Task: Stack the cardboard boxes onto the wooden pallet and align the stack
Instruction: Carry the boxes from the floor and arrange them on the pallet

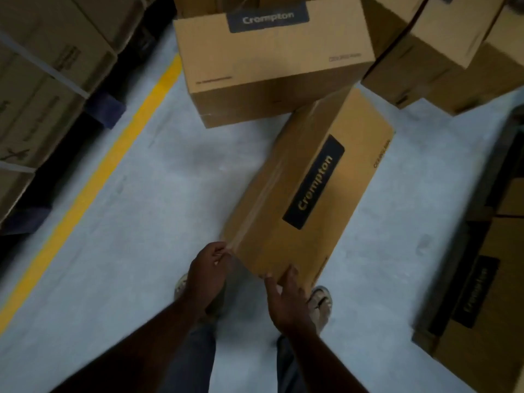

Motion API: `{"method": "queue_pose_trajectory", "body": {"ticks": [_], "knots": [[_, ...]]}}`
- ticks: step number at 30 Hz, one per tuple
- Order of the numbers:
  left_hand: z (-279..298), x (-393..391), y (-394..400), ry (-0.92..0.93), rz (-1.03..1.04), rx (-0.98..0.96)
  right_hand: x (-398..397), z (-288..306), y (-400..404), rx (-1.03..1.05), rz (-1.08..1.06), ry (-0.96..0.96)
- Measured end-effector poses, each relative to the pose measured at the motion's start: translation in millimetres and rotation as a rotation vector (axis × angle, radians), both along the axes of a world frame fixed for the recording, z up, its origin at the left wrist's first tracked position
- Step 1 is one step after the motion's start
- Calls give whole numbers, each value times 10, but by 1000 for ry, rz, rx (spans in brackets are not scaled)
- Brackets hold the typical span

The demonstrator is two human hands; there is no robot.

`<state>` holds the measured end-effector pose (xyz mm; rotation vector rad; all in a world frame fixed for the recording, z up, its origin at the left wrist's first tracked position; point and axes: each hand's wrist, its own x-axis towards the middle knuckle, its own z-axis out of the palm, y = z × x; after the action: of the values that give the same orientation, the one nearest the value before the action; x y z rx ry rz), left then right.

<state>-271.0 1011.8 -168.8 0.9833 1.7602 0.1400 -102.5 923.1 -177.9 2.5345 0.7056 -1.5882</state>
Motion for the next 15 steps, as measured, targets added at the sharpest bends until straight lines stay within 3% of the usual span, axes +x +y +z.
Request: {"method": "queue_pose_trajectory", "body": {"ticks": [3,6,10,15], "knots": [[-160,274,-4,66,-3,11,453,-27,-219,15,-237,-118],[-514,562,24,117,-146,-126,913,-169,-379,43,-343,50],[-1037,903,-88,54,-247,-343,1294,-369,-655,242,-590,251],[-1125,1065,-195,238,-348,-210,1676,-515,-940,335,-622,342]]}}
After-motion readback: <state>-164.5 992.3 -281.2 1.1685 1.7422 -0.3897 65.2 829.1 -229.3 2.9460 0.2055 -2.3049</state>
